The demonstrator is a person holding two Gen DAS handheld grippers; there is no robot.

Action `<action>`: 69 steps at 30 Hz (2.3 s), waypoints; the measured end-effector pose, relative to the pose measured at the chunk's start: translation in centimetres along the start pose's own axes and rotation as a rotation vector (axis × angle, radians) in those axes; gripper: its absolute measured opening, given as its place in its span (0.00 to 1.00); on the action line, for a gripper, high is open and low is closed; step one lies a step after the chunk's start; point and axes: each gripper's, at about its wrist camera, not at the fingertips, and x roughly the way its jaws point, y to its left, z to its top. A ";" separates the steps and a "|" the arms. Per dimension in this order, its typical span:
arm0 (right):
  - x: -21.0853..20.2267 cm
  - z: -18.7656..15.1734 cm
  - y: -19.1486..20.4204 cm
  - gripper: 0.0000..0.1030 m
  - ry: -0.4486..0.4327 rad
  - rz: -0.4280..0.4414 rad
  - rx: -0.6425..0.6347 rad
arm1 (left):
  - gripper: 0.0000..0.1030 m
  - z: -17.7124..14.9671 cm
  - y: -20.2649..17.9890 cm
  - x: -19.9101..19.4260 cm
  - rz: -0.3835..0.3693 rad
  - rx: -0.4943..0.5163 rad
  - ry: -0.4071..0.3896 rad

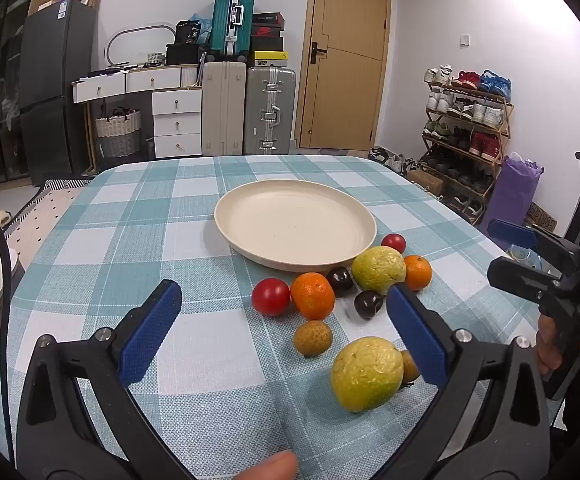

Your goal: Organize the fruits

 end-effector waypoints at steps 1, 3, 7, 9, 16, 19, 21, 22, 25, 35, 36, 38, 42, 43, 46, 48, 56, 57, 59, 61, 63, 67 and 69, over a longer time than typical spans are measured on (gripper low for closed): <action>0.0 0.0 0.0 1.00 0.000 0.000 0.000 | 0.99 0.0 0.0 0.0 0.000 0.000 -0.001; 0.0 0.0 0.0 1.00 0.000 0.000 0.000 | 0.99 0.0 0.0 0.0 0.000 0.001 -0.007; 0.0 0.0 0.0 1.00 0.000 0.000 0.000 | 0.99 0.0 0.0 0.0 0.000 0.002 -0.006; 0.0 0.0 0.0 1.00 0.000 0.001 0.000 | 0.99 0.0 0.0 0.0 0.000 0.001 -0.006; 0.0 0.0 0.0 1.00 0.000 0.000 -0.001 | 0.99 0.0 0.0 0.0 0.000 0.002 -0.006; 0.0 0.0 0.0 1.00 0.001 0.000 0.001 | 0.99 0.0 0.0 0.0 0.001 0.002 -0.007; 0.0 0.0 0.0 1.00 0.000 0.001 0.001 | 0.99 0.0 0.0 0.0 0.000 0.002 -0.007; 0.0 0.0 0.0 1.00 0.000 0.001 0.001 | 0.99 0.0 0.0 0.0 0.000 0.002 -0.007; 0.0 0.0 0.0 1.00 0.001 0.001 0.000 | 0.99 0.0 0.0 0.0 0.000 0.002 -0.006; 0.2 -0.1 0.2 1.00 0.003 -0.003 0.002 | 0.99 0.0 0.0 0.0 0.000 0.002 -0.006; 0.2 -0.1 0.2 1.00 0.002 -0.003 0.002 | 0.99 0.0 0.0 0.0 0.000 0.002 -0.006; 0.2 -0.1 0.2 1.00 0.003 -0.004 0.001 | 0.99 0.0 0.0 0.0 0.000 0.003 -0.007; 0.4 -0.1 0.1 1.00 0.008 -0.012 0.005 | 0.99 0.0 0.0 0.0 -0.001 0.004 -0.007; 0.4 -0.1 0.1 1.00 0.011 -0.015 0.006 | 0.99 0.0 0.0 0.0 -0.001 0.004 -0.006; 0.7 -0.1 -0.1 1.00 0.027 -0.014 0.015 | 0.99 0.0 0.0 0.0 -0.003 0.007 -0.006; 1.0 0.0 -0.4 1.00 0.046 -0.019 0.027 | 0.99 0.0 0.0 0.1 -0.001 0.009 -0.006; 2.1 -0.2 -2.0 1.00 0.121 -0.036 0.100 | 0.99 -0.3 -0.7 0.7 -0.033 0.021 0.050; 2.4 -0.2 -2.2 1.00 0.136 -0.049 0.104 | 0.99 -0.2 -0.7 0.8 -0.036 0.023 0.061; 2.5 -0.1 -2.5 1.00 0.155 -0.060 0.111 | 0.99 -0.3 -0.8 1.1 -0.049 0.033 0.088; 3.0 0.3 -2.9 1.00 0.191 -0.039 0.117 | 0.99 -0.4 -1.0 1.4 -0.059 0.045 0.113; 3.7 0.5 -3.1 1.00 0.229 -0.035 0.112 | 0.99 -0.5 -1.2 1.7 -0.069 0.058 0.134; 4.9 0.5 -3.1 0.82 0.294 -0.029 0.077 | 0.99 -1.0 -2.0 2.1 -0.112 0.087 0.179; 5.4 0.4 -3.1 0.81 0.312 -0.038 0.068 | 0.94 -1.2 -2.4 2.3 -0.123 0.108 0.192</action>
